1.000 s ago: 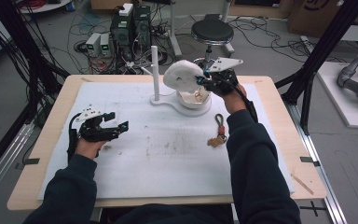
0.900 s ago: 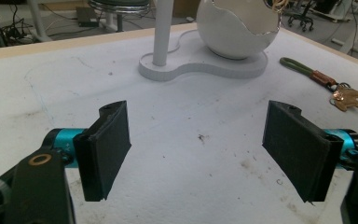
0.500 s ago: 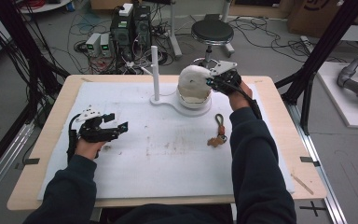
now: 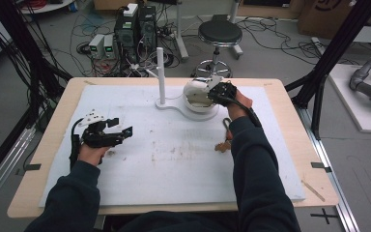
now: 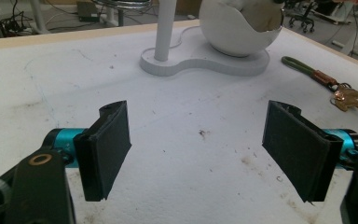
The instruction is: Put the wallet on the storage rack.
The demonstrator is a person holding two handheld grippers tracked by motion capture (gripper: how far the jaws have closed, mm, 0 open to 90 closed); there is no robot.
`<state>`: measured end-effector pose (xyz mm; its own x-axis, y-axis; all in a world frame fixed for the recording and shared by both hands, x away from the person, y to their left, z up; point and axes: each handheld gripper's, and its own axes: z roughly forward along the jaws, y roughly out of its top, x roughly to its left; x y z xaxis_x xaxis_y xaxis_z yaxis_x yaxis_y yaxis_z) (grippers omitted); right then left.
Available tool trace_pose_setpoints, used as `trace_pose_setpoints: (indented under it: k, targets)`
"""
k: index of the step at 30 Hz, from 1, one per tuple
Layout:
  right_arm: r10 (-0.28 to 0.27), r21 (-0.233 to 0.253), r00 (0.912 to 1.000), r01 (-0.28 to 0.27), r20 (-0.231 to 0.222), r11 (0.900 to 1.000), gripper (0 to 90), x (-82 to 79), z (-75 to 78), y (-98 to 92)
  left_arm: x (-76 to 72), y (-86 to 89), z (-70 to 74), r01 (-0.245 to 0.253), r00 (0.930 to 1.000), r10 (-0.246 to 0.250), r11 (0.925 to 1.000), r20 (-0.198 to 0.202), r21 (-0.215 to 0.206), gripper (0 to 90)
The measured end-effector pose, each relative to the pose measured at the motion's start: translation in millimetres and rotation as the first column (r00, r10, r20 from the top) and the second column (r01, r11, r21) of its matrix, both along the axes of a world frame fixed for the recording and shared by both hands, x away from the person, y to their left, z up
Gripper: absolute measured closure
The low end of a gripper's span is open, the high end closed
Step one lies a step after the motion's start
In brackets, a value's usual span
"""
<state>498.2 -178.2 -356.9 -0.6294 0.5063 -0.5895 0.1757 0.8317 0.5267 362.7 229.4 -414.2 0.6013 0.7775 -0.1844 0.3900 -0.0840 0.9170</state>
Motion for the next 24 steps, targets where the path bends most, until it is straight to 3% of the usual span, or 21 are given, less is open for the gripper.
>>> trace_pose_setpoints:
  k: [1,3,4,6,7,8,9,10,14,16,17,20,23,24]
  targets:
    - [-0.022,0.036,0.9997,0.022,0.004,0.999,74.7,0.2,-2.3,-1.4,-0.2,0.0,0.0,-0.003,1.0000,0.003,1.0000,0.000,-0.003,23.1]
    - [-0.060,0.143,0.9981,0.061,-0.011,0.988,60.4,-0.6,-3.7,-7.7,0.4,0.9,-0.2,0.001,1.0000,-0.001,1.0000,-0.001,-0.002,23.1]
    - [-0.084,0.237,0.9961,0.088,-0.027,0.968,48.9,-5.9,-3.6,-16.5,0.4,0.9,-0.4,0.000,1.0000,0.000,1.0000,-0.003,-0.005,23.0]
    - [-0.087,0.364,0.9898,0.123,-0.113,0.923,41.9,-12.0,1.4,-32.1,0.5,0.9,-0.6,-0.001,1.0000,0.001,1.0000,-0.004,-0.007,23.0]
    - [-0.087,0.364,0.9898,0.123,-0.113,0.923,41.9,-12.0,1.4,-32.1,0.5,1.0,-0.5,0.000,1.0000,0.000,1.0000,-0.004,-0.008,23.0]
    - [-0.075,0.461,0.9857,0.138,-0.151,0.877,38.2,-21.8,5.9,-48.5,0.4,1.3,-0.1,-0.003,1.0000,0.003,1.0000,0.000,-0.005,23.1]
    - [-0.075,0.461,0.9857,0.138,-0.151,0.877,38.2,-21.8,5.9,-48.5,0.1,1.5,0.0,-0.008,1.0000,0.008,0.9999,0.004,-0.009,23.1]
    - [-0.064,0.490,0.9856,0.134,-0.156,0.862,37.9,-28.8,7.1,-56.0,0.3,2.0,0.3,-0.008,1.0000,0.008,0.9999,0.006,-0.009,23.3]
    - [-0.066,0.556,0.9876,0.135,-0.142,0.820,34.3,-61.3,2.4,-84.1,0.8,4.9,0.7,-0.030,0.9994,0.030,0.9992,0.015,-0.028,23.3]
    - [-0.091,0.556,0.9853,0.157,-0.145,0.816,30.8,-83.3,-8.1,-102.0,1.0,5.7,0.8,-0.034,0.9991,0.034,0.9992,0.023,-0.024,23.3]
    - [-0.100,0.562,0.9827,0.171,-0.156,0.809,29.5,-89.5,-11.9,-106.5,1.0,5.5,0.8,-0.037,0.9989,0.037,0.9991,0.028,-0.019,23.3]
    - [-0.102,0.564,0.9786,0.187,-0.179,0.804,29.4,-100.0,-18.6,-115.0,0.6,5.3,1.2,-0.036,0.9986,0.037,0.9992,0.038,-0.017,23.3]
    - [-0.102,0.585,0.9735,0.205,-0.204,0.785,28.3,-118.0,-29.7,-123.9,0.8,5.0,0.9,-0.038,0.9985,0.039,0.9992,0.038,-0.010,23.3]
    - [-0.102,0.588,0.9734,0.206,-0.206,0.782,27.5,-121.4,-32.5,-125.7,0.7,4.7,1.0,-0.039,0.9985,0.039,0.9992,0.037,-0.006,23.3]
